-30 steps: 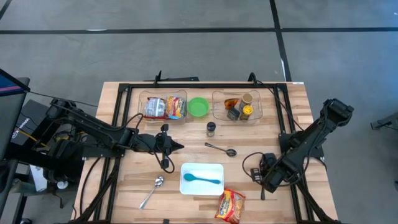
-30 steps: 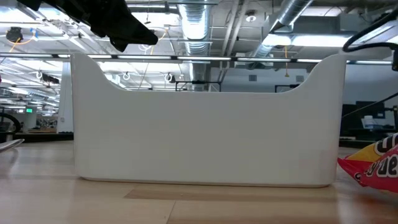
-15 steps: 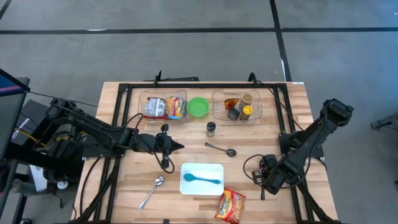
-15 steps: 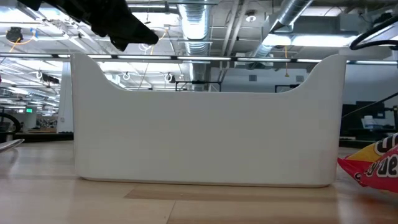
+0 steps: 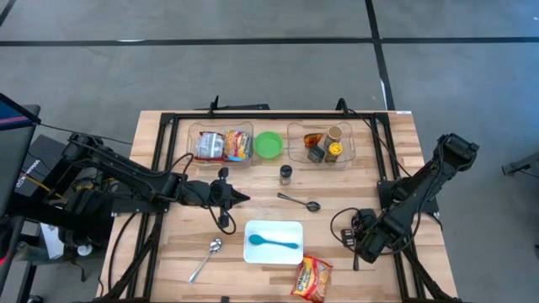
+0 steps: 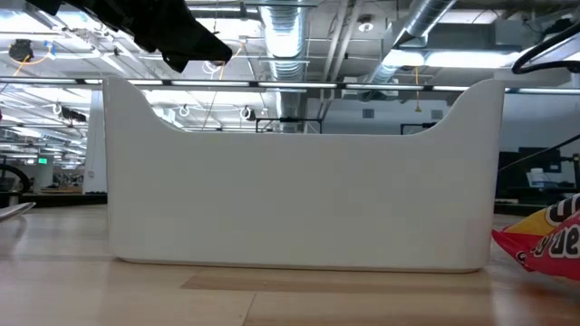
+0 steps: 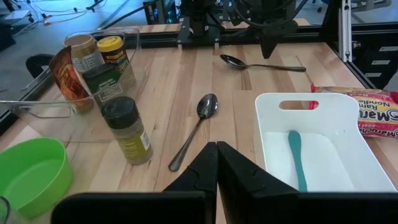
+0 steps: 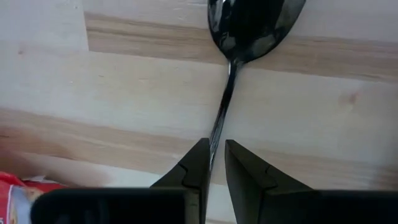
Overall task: Pick & Place Food Item
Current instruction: Put the right black spoon into the white bin
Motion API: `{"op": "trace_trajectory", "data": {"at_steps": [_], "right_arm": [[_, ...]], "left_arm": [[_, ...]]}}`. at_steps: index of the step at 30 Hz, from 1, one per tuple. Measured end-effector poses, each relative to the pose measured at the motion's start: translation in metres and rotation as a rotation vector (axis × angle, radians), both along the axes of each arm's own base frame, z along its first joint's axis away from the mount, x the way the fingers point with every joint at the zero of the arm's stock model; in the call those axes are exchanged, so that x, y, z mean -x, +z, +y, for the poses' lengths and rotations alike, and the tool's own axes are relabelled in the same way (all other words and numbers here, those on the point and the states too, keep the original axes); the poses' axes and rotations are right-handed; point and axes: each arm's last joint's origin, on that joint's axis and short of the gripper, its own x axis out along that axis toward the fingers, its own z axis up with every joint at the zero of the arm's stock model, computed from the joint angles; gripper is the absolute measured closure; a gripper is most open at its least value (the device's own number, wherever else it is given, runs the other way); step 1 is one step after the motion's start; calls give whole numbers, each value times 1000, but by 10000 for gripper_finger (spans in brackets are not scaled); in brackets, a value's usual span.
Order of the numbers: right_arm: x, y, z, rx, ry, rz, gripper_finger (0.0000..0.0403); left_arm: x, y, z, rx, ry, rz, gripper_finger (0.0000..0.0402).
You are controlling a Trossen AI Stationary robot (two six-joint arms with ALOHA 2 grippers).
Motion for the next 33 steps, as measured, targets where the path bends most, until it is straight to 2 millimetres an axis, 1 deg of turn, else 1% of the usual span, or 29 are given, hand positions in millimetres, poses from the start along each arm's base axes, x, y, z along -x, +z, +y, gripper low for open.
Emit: {"op": "trace_trajectory", "data": {"at_steps": [7,16,19,30,33], "right_arm": [[1,0,-1,11,-2,10,350],[1,-1,-1,13,-5,12,301],[3,-3,-3,20,-27,22,290],[-3,-23,4,57,-30,57,287],[-4,-26,4,61,-30,67,287]], "left_arm": [[0,0,0,0,0,0,398],[0,0,0,0,0,0,398],[0,0,0,0,0,0,398],[0,0,0,0,0,0,398],[0,0,0,0,1,0,398]]}}
